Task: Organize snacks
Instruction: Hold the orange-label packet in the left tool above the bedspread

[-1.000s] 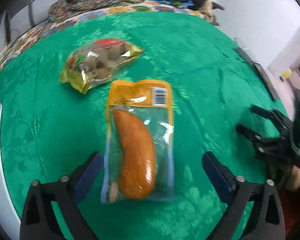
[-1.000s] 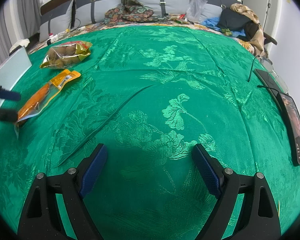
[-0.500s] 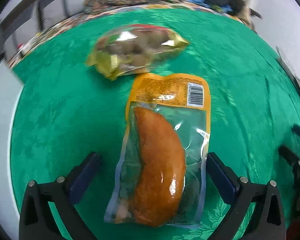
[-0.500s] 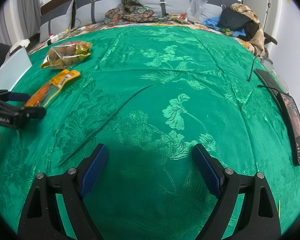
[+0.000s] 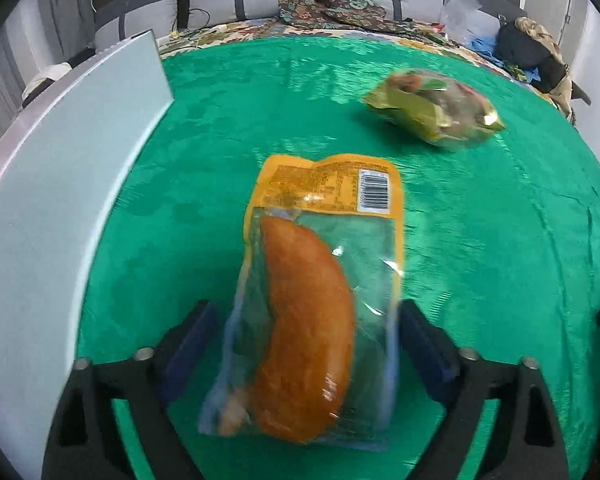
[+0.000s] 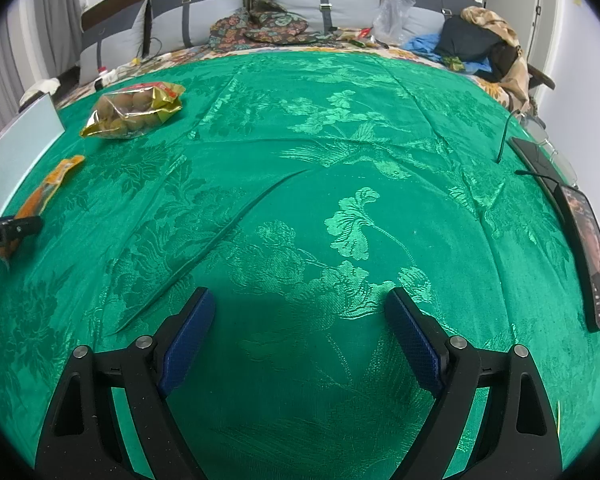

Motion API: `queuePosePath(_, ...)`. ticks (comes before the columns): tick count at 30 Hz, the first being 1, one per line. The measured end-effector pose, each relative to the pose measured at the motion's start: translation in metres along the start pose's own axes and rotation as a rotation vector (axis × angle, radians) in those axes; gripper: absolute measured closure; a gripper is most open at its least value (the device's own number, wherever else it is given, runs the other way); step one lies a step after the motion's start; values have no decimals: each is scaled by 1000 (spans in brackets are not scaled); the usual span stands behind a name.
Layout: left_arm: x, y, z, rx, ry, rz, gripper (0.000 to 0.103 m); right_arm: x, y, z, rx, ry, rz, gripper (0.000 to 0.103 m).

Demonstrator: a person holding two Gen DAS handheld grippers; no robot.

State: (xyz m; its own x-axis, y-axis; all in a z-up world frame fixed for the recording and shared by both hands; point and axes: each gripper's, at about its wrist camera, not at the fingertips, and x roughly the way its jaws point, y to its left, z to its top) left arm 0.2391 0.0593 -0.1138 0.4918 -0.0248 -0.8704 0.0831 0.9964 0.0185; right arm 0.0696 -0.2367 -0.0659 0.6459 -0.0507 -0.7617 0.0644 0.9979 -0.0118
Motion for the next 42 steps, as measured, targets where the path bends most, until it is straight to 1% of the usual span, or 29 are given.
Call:
queuePosePath(1, 2, 4, 0, 0, -1, -1, 0, 0, 0, 0, 0, 0, 0, 13)
queuePosePath(2, 3, 11, -2, -4, -16, -22, 0, 0, 0, 0, 0, 0, 0, 13)
queuePosePath(6, 2, 13, -3, 22, -66, -32, 0, 0, 0, 0, 0, 0, 0, 13)
queuePosePath(9, 4, 10, -3, 17, -101, -24, 0, 0, 0, 0, 0, 0, 1, 13)
queuePosePath(12, 5, 10, 2, 14, -102, -27, 0, 0, 0, 0, 0, 0, 1, 13)
queuePosePath(36, 2, 10, 1, 10, -102, -32, 0, 0, 3, 0, -11, 6, 4, 10)
queuePosePath(39, 2, 10, 1, 10, -102, -32, 0, 4, 8, 10, -41, 45, 38, 12)
queuePosePath(42, 2, 10, 1, 10, -102, -32, 0, 8, 22, 36, -73, 27, 91, 12)
